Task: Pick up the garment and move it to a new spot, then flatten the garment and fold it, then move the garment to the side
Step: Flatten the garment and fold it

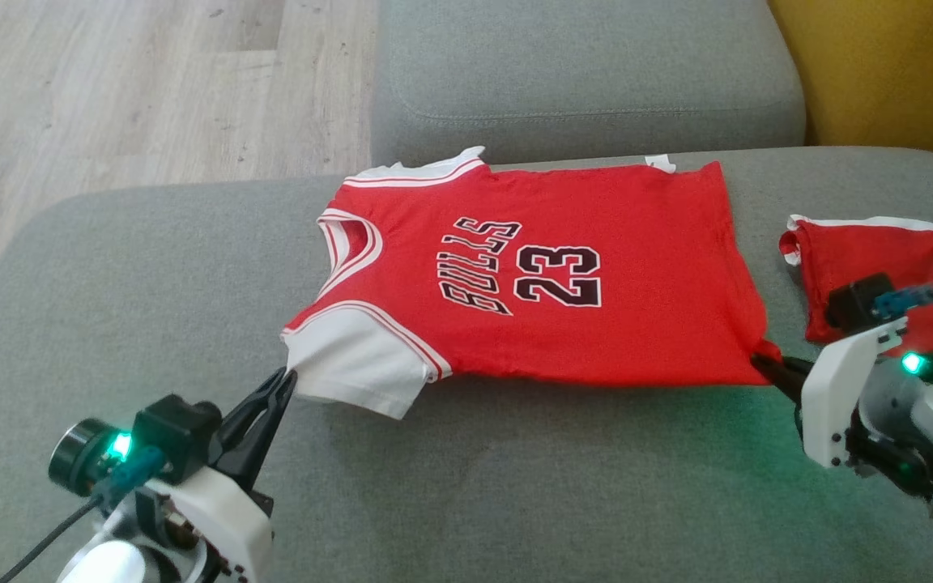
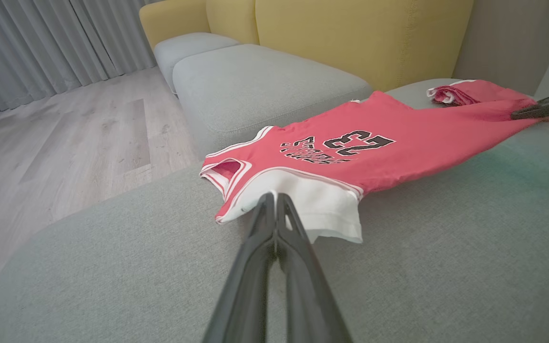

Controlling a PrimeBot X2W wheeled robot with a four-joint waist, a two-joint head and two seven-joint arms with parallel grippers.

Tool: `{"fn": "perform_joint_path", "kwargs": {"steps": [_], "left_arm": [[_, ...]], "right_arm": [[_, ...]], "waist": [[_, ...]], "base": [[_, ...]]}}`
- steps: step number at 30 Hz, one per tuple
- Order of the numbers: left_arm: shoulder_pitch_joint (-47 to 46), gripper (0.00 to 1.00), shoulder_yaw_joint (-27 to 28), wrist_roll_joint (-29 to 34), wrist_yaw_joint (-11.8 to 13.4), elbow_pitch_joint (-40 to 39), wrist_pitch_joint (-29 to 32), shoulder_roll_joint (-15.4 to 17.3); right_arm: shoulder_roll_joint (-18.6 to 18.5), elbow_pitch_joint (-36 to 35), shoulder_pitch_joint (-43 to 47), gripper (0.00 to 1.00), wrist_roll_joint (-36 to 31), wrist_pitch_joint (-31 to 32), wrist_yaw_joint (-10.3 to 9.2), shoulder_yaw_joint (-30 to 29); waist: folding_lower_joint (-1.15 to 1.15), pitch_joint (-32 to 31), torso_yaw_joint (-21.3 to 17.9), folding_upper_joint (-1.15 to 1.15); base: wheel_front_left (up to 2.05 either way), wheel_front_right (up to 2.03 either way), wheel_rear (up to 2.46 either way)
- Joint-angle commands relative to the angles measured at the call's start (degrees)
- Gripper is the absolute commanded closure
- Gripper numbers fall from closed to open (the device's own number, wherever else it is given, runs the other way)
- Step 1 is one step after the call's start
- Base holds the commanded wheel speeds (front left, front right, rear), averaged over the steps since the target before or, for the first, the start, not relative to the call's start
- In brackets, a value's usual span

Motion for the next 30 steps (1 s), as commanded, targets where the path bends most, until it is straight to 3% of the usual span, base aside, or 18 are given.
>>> {"fn": "perform_joint_path", "kwargs": {"steps": [1,10,21,30], "left_arm": [[-3.0,1.0,3.1,-0.4,0.9,-3.8,0.8,2.1],[-5.0,1.0,3.4,-0.7,1.6,-5.6,3.6,2.7],[-17.4,1.0,0.5,1.9,-2.8,3.7,6.5,2.9],[-32.5,1.0,-4.1,3.9,-5.7,15.9,6.7,3.2]], "right_arm": [[-2.1,-1.9,-0.1,1.0,0.7,-0.1,-0.04,-0.8],[-1.5,-2.9,-0.5,1.0,0.2,-1.3,-0.04,-4.9],[4.5,1.3,-5.0,1.0,0.2,-0.9,-0.04,-11.7],[8.5,6.8,-11.6,1.0,-2.9,0.8,-0.04,-13.1]], "waist": [[0.01,0.2,-0.1,0.0],[0.01,4.0,-1.4,0.0],[0.01,9.2,-3.8,0.0],[0.01,13.6,-5.7,0.0]], "base": [[0.0,0.0,0.0],[0.0,0.0,0.0],[0.0,0.0,0.0],[0.0,0.0,0.0]]}}
